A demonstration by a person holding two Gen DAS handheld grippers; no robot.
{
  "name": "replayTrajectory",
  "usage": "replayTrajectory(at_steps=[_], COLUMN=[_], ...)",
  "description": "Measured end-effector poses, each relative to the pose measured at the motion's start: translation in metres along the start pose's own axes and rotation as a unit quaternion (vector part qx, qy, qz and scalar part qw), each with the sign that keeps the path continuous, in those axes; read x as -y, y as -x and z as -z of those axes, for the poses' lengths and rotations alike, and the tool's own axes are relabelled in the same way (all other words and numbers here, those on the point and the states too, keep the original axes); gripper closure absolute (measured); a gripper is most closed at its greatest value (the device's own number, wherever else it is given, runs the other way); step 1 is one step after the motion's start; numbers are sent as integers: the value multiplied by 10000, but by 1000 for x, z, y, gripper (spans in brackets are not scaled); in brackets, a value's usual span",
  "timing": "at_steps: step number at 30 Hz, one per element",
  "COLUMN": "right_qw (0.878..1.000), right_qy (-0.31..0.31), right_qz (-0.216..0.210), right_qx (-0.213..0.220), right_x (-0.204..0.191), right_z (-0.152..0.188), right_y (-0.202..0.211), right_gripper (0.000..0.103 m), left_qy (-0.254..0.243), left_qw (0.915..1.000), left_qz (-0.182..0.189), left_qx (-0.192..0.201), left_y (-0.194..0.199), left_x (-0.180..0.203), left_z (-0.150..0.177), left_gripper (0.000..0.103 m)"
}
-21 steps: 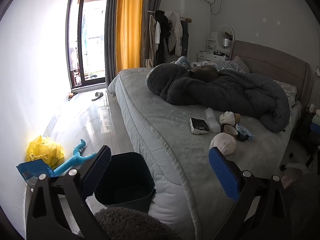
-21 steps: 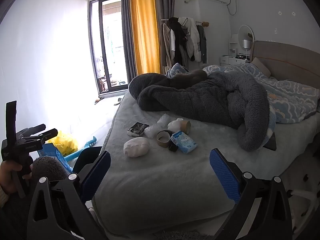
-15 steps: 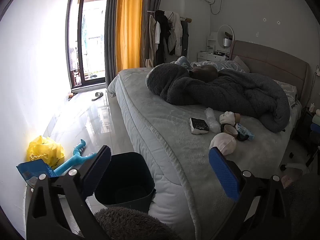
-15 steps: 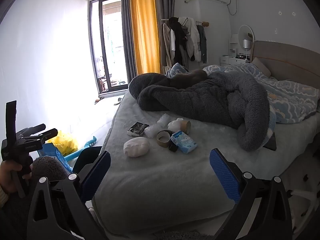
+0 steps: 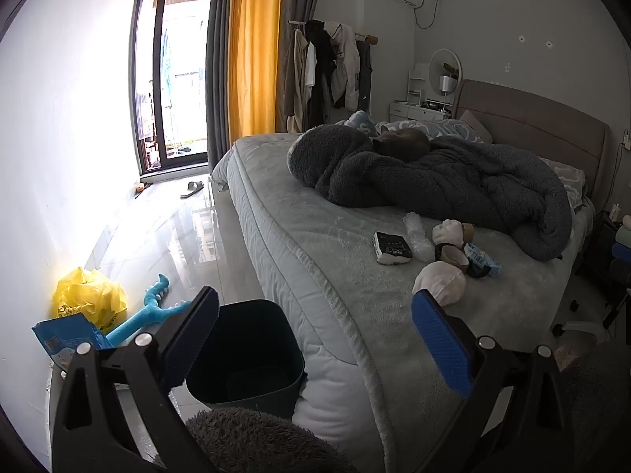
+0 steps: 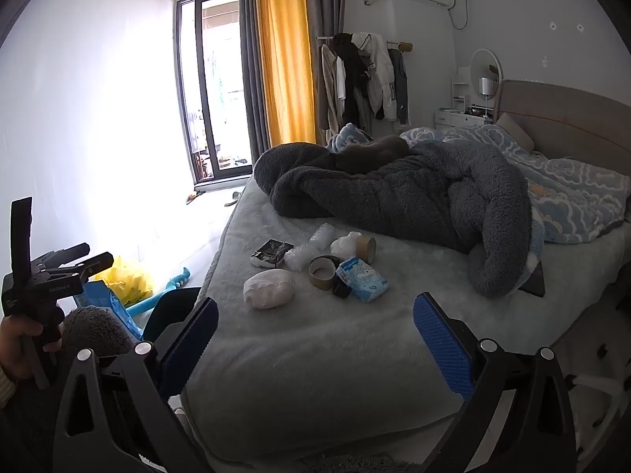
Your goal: Collect trash
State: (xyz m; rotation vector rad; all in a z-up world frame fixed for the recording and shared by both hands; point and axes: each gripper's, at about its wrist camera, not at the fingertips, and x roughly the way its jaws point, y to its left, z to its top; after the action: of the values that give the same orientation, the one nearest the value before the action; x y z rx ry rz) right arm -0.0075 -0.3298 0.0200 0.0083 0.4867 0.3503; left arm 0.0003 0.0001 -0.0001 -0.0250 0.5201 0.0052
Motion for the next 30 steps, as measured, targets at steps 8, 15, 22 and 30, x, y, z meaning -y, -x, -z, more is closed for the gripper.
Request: replayTrajectory(at_steps=[8,15,22,30], right_qw=[10000,10000,10000,9998], right_qy=[3,-5,48,129], right_qz=[0,1,-11,57], right_qx=[-4,-17,-45,-159], right_x=[0,1,0,0], right_z=[0,0,2,-1], right_y=[0,-1,-2,1], right_gripper=[3,3,3,3], left_qy=[4,9,55,-133], left_qw=[10000,10000,10000,9995], left_qz=[1,0,56,276], left_qx=[-1,-3,54,7], left_y=[0,0,4,7], left_x=[0,0,0,1], left_z=[0,0,-1,-1], left_gripper=[3,3,3,3])
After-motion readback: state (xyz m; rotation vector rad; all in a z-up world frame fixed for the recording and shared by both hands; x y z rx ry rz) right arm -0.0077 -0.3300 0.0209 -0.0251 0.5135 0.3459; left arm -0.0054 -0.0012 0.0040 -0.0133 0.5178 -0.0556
